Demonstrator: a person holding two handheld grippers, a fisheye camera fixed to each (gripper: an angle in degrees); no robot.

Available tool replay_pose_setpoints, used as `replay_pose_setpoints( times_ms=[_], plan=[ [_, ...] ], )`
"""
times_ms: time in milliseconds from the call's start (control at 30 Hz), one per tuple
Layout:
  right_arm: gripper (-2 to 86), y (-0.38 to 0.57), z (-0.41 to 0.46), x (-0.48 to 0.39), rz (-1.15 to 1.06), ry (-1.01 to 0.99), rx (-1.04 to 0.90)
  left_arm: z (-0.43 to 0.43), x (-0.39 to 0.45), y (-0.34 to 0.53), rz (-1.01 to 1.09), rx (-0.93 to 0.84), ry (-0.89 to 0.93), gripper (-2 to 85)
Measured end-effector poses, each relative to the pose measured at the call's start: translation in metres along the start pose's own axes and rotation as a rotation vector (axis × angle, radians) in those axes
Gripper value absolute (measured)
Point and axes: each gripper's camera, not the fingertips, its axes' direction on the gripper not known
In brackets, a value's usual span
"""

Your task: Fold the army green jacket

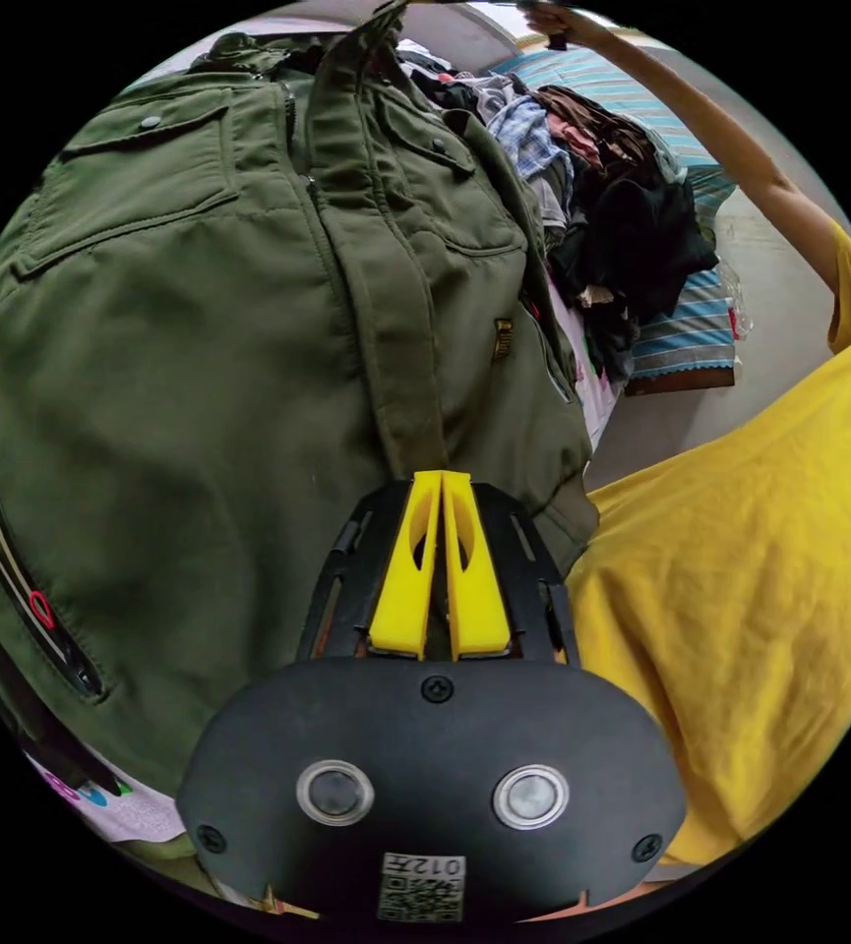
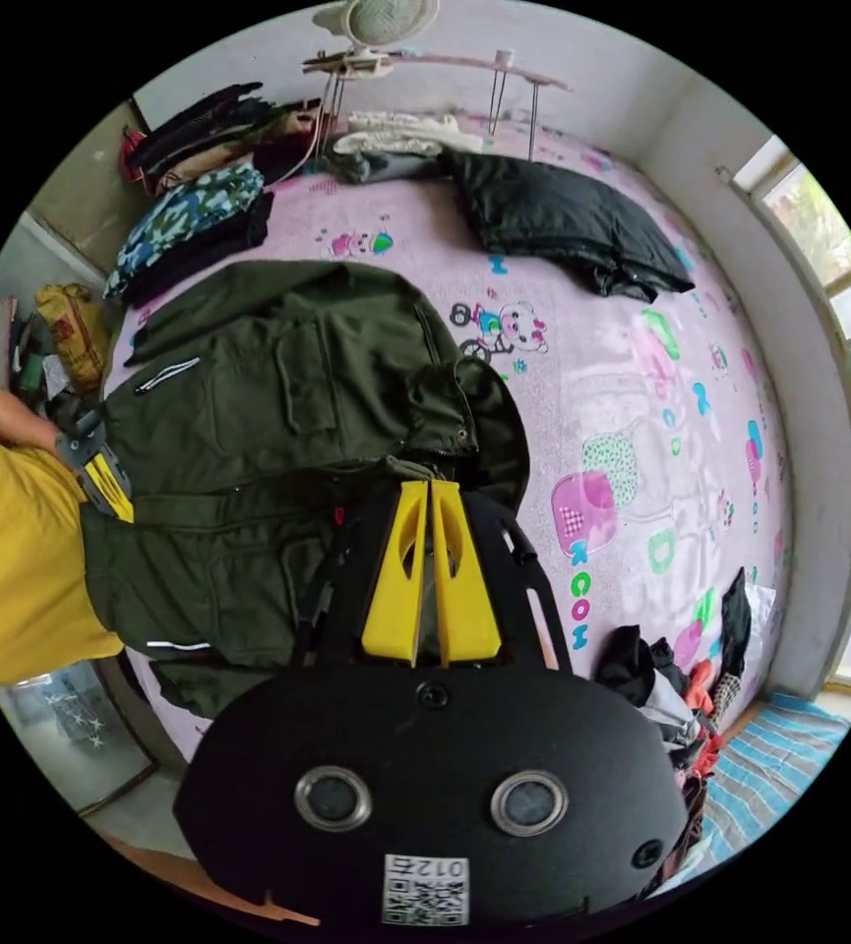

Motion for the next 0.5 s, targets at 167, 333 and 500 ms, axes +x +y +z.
replay_pose_setpoints(
  times_ms=[167, 333, 500],
  plan=[
    [0.0, 0.018, -0.062, 0.007, 0.125, 0.01, 0.235, -0.011, 0.003, 0.01, -0.036, 0.022, -0.039, 0.3],
    [0.0, 0.005, -0.023, 0.034, 0.285, 0.035, 0.259, -0.024, 0.008, 0.018, -0.049, 0.062, -0.154, 0.5],
    [0.1, -0.022, 0.076, 0.05, 0.414, 0.066, 0.175, -0.015, -0.017, 0.022, -0.103, 0.061, -0.097, 0.6]
  ],
)
